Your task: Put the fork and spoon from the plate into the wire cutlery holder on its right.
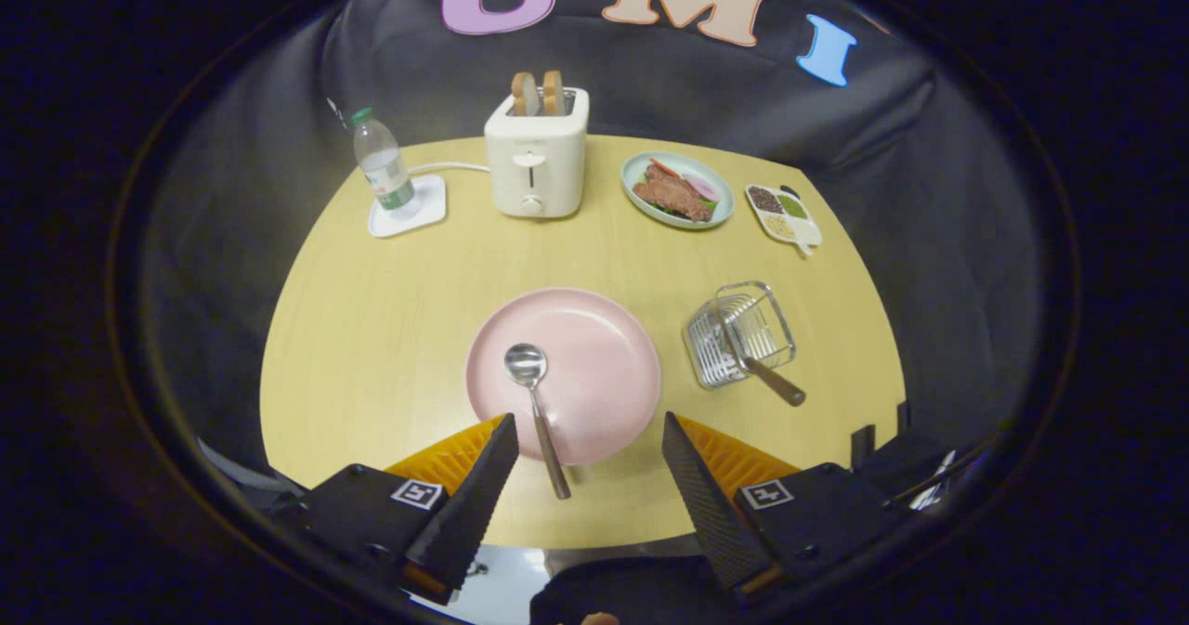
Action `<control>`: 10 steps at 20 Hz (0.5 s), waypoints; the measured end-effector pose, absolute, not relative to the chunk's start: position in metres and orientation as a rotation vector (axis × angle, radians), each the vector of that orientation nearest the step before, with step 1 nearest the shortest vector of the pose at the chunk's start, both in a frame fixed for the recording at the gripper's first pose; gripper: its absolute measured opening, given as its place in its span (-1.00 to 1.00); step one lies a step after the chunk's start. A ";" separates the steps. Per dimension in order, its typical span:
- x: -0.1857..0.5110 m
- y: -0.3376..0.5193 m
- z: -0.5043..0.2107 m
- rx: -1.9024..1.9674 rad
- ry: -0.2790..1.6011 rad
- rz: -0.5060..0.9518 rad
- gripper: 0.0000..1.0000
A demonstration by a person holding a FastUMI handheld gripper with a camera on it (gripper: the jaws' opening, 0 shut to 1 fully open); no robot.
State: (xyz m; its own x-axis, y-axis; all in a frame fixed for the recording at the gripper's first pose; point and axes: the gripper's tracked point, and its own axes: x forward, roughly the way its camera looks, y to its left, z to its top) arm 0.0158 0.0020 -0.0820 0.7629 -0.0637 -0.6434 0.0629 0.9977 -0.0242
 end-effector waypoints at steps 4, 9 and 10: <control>0.017 0.011 -0.112 -0.006 0.601 -0.056 0.99; 0.016 0.029 -0.135 -0.084 0.464 -0.001 0.99; 0.016 0.032 -0.137 -0.096 0.435 0.012 0.99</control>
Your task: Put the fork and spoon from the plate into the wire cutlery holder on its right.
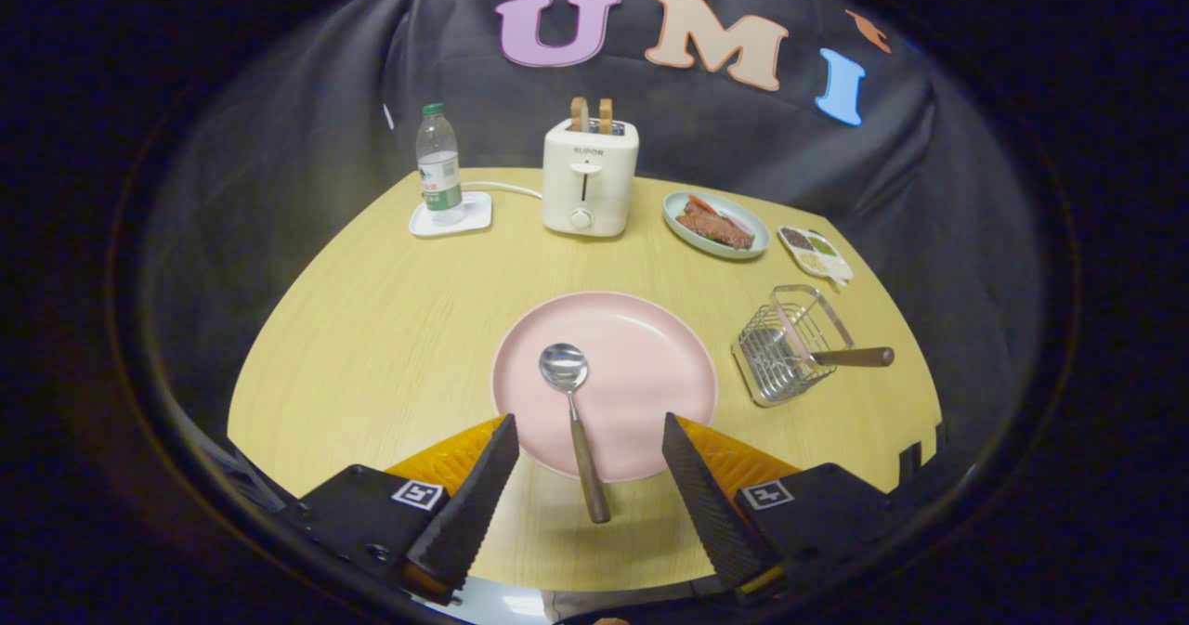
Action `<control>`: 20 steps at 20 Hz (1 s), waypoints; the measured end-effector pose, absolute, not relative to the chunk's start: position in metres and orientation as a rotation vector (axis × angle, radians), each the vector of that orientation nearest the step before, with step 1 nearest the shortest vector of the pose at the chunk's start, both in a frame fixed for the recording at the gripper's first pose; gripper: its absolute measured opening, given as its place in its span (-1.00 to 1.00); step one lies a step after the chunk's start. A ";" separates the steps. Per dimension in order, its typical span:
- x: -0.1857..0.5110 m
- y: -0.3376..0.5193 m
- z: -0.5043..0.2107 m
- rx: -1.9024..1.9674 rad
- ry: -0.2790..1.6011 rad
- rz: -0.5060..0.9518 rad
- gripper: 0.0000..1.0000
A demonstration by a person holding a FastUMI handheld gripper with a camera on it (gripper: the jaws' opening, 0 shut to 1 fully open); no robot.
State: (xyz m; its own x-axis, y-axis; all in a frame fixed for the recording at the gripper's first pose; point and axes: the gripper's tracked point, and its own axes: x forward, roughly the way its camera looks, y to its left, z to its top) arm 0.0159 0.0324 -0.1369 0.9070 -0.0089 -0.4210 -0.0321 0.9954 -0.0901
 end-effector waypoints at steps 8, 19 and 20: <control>0.001 0.030 -0.175 -0.106 0.400 0.054 0.99; 0.006 0.023 -0.207 -0.120 0.433 0.047 0.49; 0.008 0.027 -0.207 -0.110 0.440 0.060 0.41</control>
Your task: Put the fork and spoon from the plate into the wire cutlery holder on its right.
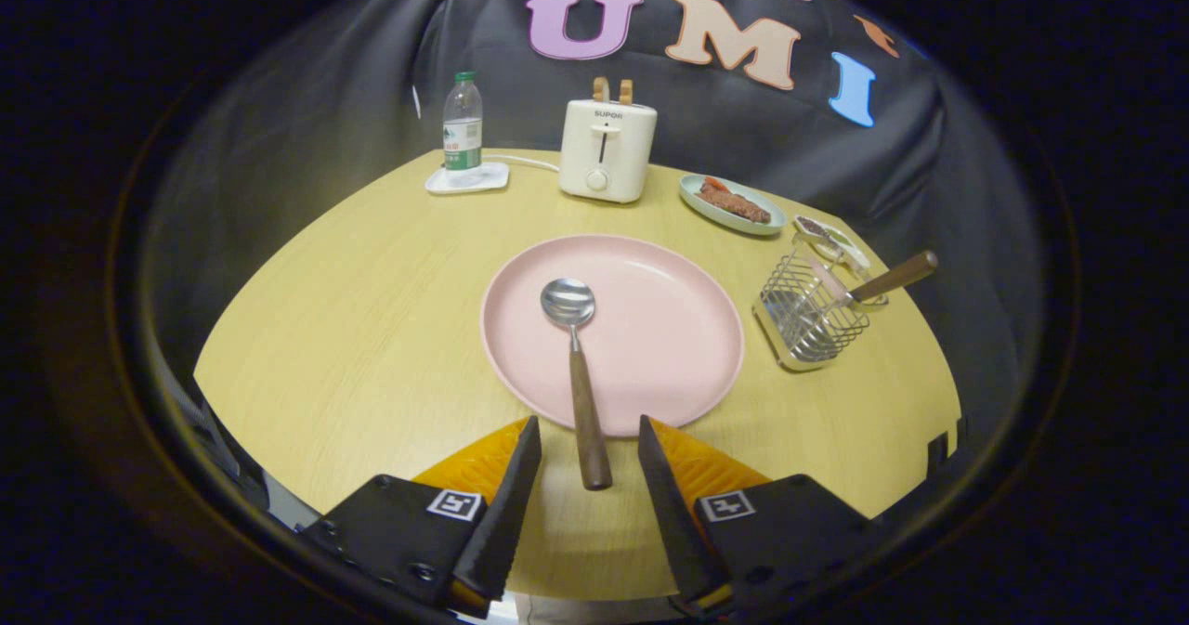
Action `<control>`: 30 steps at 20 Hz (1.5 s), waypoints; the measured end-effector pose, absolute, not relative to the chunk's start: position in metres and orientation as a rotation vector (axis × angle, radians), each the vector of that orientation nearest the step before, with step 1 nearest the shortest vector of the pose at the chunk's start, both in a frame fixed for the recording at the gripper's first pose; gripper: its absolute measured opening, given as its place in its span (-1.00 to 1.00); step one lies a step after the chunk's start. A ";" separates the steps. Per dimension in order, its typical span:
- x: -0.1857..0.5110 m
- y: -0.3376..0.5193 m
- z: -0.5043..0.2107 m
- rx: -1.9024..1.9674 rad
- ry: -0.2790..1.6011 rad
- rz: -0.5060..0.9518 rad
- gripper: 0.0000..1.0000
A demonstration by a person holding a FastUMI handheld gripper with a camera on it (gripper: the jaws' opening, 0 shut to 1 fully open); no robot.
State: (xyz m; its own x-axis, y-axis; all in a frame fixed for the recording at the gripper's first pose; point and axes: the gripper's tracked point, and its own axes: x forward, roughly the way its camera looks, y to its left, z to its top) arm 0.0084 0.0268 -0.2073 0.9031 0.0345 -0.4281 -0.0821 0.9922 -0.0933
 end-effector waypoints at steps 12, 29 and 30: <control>0.003 0.040 -0.209 -0.073 0.479 0.102 -0.75; -0.010 0.040 -0.165 -0.232 0.474 0.044 -0.92; -0.010 0.038 -0.158 -0.225 0.473 0.032 -0.92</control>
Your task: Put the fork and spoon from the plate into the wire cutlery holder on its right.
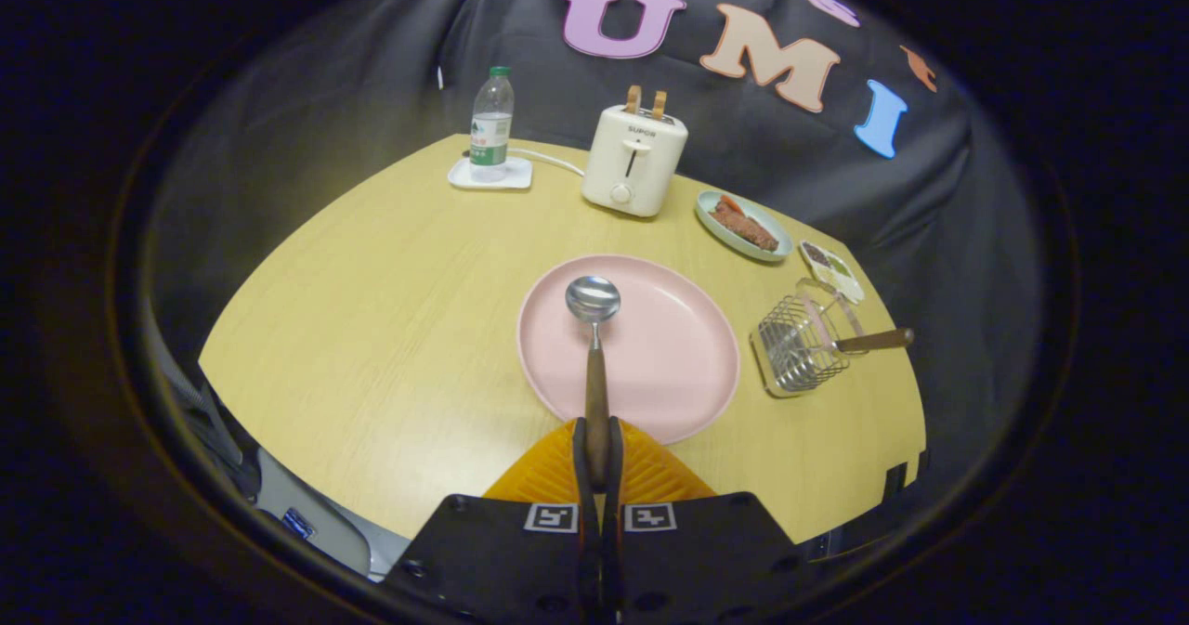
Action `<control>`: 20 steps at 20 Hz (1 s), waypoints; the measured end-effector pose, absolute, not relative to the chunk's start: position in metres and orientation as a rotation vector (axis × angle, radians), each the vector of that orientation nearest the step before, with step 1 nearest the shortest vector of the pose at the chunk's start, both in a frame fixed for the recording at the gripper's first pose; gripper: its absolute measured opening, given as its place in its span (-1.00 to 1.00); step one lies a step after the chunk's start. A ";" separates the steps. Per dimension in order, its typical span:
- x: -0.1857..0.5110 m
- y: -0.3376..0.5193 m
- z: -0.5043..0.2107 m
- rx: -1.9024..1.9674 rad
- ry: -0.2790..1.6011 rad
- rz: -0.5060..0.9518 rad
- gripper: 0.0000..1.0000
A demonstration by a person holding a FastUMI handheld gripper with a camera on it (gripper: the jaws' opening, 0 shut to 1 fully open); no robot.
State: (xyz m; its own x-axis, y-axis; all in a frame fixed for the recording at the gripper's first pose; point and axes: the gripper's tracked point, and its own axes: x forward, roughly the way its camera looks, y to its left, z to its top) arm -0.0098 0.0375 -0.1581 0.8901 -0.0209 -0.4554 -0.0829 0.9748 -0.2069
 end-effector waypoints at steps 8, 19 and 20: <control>-0.008 0.006 -0.099 -0.165 0.509 -0.103 -0.92; 0.017 -0.071 -0.048 0.083 0.638 -0.368 -0.92; 0.019 -0.078 -0.047 0.106 0.653 -0.388 -0.92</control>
State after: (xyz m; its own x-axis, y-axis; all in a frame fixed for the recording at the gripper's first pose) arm 0.0185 -0.0777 -0.0465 0.7252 -0.3182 -0.6106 0.3844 0.9228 -0.0244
